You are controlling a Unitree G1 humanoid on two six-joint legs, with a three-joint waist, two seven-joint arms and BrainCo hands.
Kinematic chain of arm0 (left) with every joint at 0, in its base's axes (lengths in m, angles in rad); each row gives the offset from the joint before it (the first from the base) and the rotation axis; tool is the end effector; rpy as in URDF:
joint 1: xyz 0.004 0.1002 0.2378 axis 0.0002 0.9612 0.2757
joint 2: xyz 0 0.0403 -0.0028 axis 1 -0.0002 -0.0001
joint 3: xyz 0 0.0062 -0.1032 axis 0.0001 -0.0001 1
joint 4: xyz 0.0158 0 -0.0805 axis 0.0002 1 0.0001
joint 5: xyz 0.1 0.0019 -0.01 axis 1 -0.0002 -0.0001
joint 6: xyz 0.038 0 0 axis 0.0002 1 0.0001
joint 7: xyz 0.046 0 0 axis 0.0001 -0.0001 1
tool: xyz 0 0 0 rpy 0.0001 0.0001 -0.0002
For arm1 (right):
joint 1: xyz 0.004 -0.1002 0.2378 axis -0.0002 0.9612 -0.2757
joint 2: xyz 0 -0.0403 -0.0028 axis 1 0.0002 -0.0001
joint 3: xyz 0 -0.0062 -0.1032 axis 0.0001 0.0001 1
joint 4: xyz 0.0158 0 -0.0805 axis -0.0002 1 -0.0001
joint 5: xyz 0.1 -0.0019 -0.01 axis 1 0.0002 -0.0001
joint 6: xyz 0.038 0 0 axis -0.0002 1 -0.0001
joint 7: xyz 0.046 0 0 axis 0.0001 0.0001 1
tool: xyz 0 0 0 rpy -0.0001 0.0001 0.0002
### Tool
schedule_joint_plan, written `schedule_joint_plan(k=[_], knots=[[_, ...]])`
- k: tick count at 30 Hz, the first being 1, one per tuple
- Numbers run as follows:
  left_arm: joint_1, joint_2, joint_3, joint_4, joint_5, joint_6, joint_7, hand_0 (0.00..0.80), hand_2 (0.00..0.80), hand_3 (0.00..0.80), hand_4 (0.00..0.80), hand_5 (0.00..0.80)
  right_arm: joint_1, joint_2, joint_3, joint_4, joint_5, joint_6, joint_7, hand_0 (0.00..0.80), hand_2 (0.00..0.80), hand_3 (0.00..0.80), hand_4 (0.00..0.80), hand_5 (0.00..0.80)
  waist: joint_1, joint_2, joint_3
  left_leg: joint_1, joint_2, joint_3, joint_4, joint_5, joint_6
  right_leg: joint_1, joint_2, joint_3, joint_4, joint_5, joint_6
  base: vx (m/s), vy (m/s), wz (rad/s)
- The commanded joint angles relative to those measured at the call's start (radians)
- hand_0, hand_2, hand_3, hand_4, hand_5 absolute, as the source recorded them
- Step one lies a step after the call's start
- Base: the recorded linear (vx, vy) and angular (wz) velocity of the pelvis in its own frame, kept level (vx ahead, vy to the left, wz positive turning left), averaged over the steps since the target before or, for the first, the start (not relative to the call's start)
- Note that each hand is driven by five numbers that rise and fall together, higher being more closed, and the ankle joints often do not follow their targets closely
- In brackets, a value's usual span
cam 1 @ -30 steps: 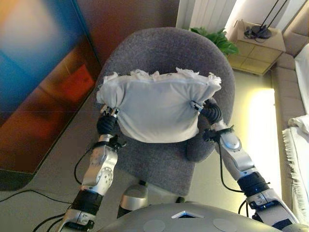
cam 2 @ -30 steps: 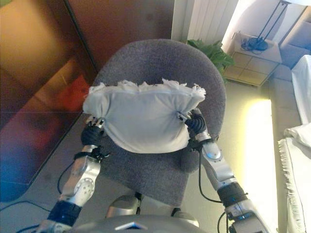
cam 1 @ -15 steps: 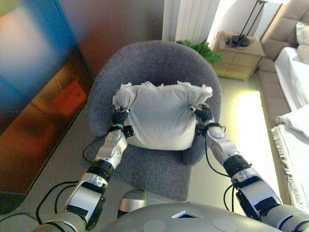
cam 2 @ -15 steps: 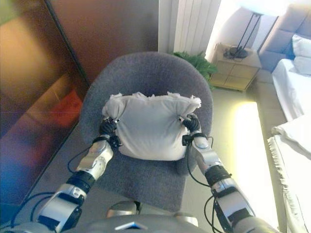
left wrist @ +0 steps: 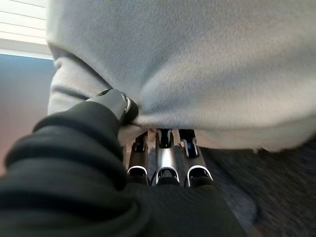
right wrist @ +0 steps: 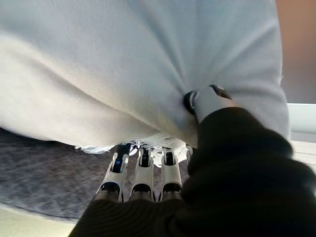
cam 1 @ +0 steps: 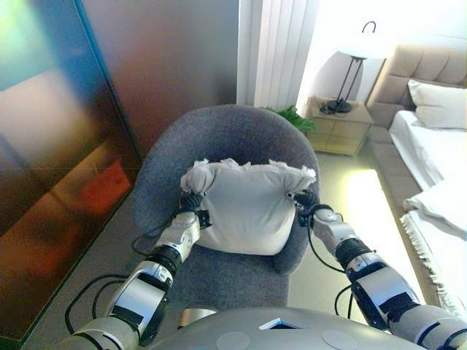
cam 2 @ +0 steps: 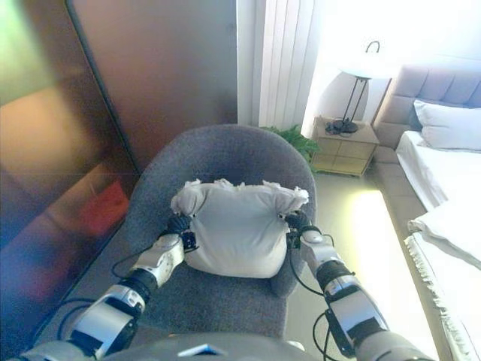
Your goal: Pick up the cushion and take it to the sofa
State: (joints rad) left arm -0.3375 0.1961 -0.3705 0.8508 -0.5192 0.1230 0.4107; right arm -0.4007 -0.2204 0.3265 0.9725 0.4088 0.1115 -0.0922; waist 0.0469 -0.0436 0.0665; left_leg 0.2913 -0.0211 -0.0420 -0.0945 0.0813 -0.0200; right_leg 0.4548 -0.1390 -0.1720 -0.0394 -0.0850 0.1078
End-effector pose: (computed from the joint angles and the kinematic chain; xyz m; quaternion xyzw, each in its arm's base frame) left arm 0.2271 0.1498 -0.0424 0.0311 0.3501 0.1216 0.9283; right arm 0.2360 -0.1694 -0.0416 -0.0380 0.3573 -0.0007 0.9332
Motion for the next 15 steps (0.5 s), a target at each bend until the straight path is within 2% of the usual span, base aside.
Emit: schedule_joint_plan(k=[1, 2, 3, 4, 15], knots=[[-0.042, -0.046, -0.023, 0.052, 0.071, -0.010, -0.004, 0.800, 0.800, 0.800, 0.800, 0.800, -0.026, -0.061, -0.025, 0.080, -0.059, -0.047, -0.005, 0.800, 0.800, 0.800, 0.800, 0.800, 0.027, 0.015, -0.064, 0.035, 0.113, 0.045, 0.055, -0.086, -0.073, -0.177, -0.065, 0.009, -0.048, 0.241, 0.072, 0.202, -0.019, -0.02], [-0.023, -0.042, -0.020, 0.052, 0.076, -0.001, -0.007, 0.671, 0.671, 0.671, 0.671, 0.671, -0.001, -0.064, -0.018, 0.069, -0.076, -0.045, -0.010, 0.571, 0.571, 0.571, 0.571, 0.571, 0.027, 0.012, -0.068, 0.036, 0.115, 0.049, 0.059, -0.087, -0.073, -0.175, -0.066, 0.007, -0.048, 0.240, 0.069, 0.129, -0.009, 0.01], [-0.012, -0.040, -0.018, 0.057, 0.074, 0.001, -0.005, 0.260, 0.260, 0.260, 0.260, 0.260, 0.013, -0.067, -0.013, 0.062, -0.083, -0.045, -0.011, 0.213, 0.213, 0.213, 0.213, 0.213, 0.027, 0.011, -0.069, 0.034, 0.115, 0.052, 0.063, -0.086, -0.073, -0.174, -0.066, 0.006, -0.048, 0.239, 0.067, 0.094, -0.001, 0.04], [-0.004, -0.039, -0.016, 0.062, 0.070, 0.001, 0.000, 0.000, 0.000, 0.000, 0.000, 0.000, 0.022, -0.070, -0.010, 0.057, -0.086, -0.048, -0.013, 0.000, 0.000, 0.000, 0.000, 0.000, 0.026, 0.011, -0.070, 0.031, 0.116, 0.054, 0.066, -0.086, -0.073, -0.175, -0.067, 0.005, -0.048, 0.239, 0.065, 0.068, 0.006, 0.05], [0.031, -0.012, -0.012, 0.101, 0.001, -0.063, -0.003, 0.000, 0.000, 0.000, 0.000, 0.000, 0.070, -0.142, -0.016, -0.051, -0.103, -0.073, -0.023, 0.000, 0.000, 0.000, 0.000, 0.000, 0.013, 0.026, -0.038, -0.028, 0.094, 0.071, 0.110, -0.096, -0.076, -0.203, -0.089, -0.037, -0.031, 0.214, 0.054, -0.003, 0.051, 0.00]])
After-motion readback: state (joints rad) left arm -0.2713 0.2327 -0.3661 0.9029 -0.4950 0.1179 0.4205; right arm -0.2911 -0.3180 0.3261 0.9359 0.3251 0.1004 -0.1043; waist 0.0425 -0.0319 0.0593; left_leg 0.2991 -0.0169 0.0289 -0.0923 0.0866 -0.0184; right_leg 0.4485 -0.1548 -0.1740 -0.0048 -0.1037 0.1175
